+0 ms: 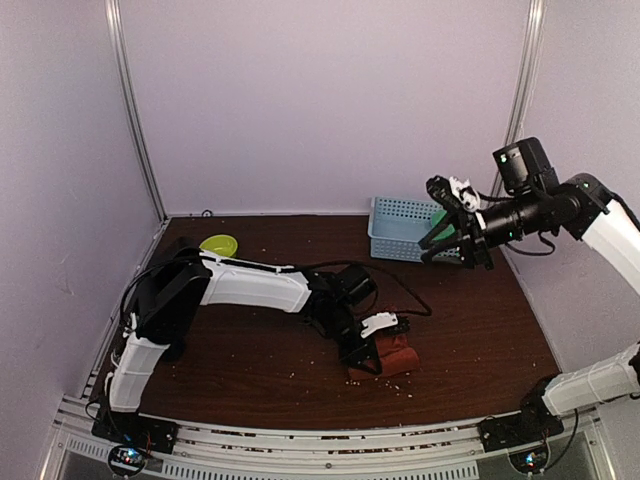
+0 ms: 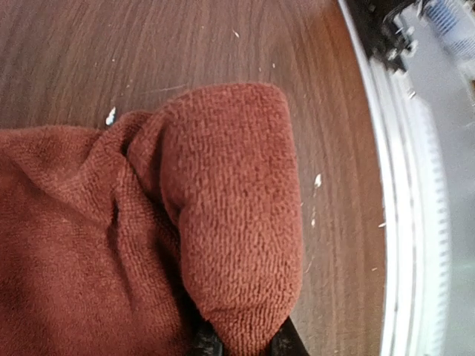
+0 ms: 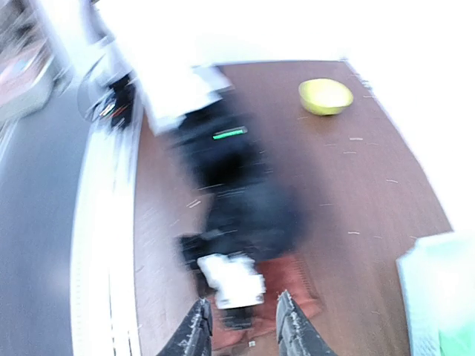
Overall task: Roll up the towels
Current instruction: Roll the towel at the center of the board.
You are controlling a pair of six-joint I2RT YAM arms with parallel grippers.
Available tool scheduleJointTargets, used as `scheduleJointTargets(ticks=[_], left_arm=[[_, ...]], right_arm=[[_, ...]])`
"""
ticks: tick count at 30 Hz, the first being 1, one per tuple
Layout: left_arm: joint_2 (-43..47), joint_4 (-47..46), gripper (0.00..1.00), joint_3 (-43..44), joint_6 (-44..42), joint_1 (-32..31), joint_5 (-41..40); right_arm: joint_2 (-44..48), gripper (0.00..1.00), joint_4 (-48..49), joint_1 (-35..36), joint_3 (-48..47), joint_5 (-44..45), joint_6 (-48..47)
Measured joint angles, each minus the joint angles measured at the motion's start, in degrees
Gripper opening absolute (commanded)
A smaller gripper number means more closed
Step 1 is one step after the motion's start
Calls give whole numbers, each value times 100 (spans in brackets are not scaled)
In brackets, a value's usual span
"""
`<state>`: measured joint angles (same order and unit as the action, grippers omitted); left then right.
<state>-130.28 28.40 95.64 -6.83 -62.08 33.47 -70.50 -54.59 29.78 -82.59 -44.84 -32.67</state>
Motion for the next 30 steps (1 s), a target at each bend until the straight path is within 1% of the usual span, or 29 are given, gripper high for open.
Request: scheduleJointTargets(ticks=[3,6,9,11,15,17,20,24,26,28,30], left_arm=[[-402,304,15,461,212,236,820],[-688,564,15,776,376,404,1427],[-852,710,15,940,494,501,1766],[-927,778,14,1016,575,540,1915],[-1005,848,15,1091,704,575,2081],[-1021,870,15,1095,743,581,2142],[-1040,907,15,1095,787,581,2208],[-1043,922,15,1095,815,581,2229],[-1043,922,15,1095,828,581,2229],[-1043,925,16,1095,828,581,2232],[-1043,925,19,1095,831,586,2234]], right_arm=[[286,28,-66,588,767,170,-402],[199,28,-227,962,1486,387,-778],[203,32,-354,1220,1950,632,-966],[238,39,-232,1416,2188,890,-975],[173,43,660,1910,2975,1864,-728],[-85,47,1040,2017,3224,2240,-625],[-531,48,1703,2133,3467,2726,-551],[-903,49,2376,2326,3635,3150,-529],[-1049,47,2634,2400,3650,3246,-529],[-1187,42,2846,2446,3657,3287,-535],[-1329,33,3010,2470,3700,3298,-560]])
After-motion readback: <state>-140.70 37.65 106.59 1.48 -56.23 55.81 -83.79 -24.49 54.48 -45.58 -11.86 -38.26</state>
